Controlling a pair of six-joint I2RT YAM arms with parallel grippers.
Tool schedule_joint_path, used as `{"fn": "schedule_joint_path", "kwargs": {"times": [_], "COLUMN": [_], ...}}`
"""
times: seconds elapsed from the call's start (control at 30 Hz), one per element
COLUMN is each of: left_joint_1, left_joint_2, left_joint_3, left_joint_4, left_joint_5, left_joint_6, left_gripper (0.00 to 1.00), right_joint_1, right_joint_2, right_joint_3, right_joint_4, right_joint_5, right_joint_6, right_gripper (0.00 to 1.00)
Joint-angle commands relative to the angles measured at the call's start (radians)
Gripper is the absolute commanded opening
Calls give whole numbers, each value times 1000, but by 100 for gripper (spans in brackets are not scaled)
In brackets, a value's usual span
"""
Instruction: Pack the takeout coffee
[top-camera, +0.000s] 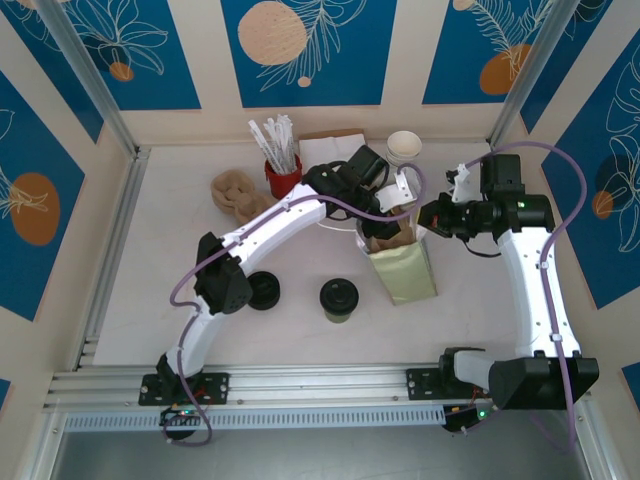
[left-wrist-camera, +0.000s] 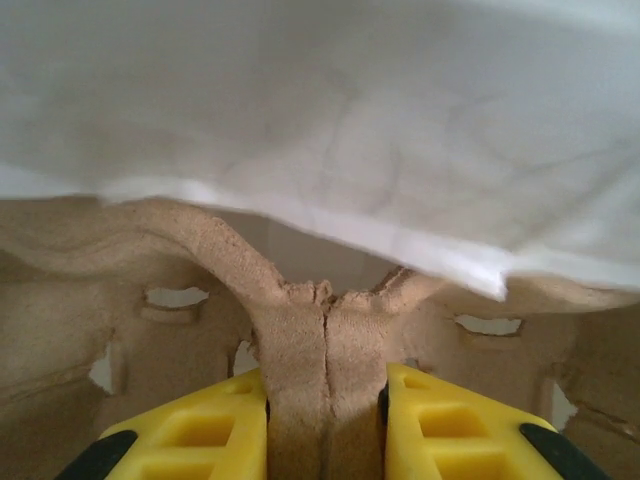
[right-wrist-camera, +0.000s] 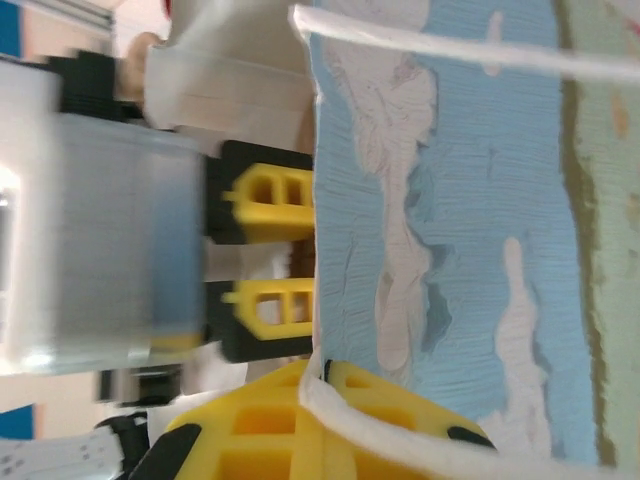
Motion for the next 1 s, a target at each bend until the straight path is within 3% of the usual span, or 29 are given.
{"fn": "schedule_joint_path", "kwargs": {"times": [0.0, 0.5, 0.97], "left_joint_1": [-17, -17, -63], "left_joint_2": [-56, -10, 87], "left_joint_3": [-7, -19, 73], "left_joint_4": [-46, -16, -7], "left_joint_5": [-21, 24, 39], "left_joint_6": [40, 23, 16], "left_gripper": [26, 26, 26], "right_joint_1": [5, -50, -100], "right_joint_2": [-24, -105, -132], "right_joint_3": [-16, -173, -179], "right_joint_4": [42, 66, 74], "right_joint_5": [-168, -102, -84], "right_joint_6": [61, 25, 37], "right_gripper": [2, 0, 0]}}
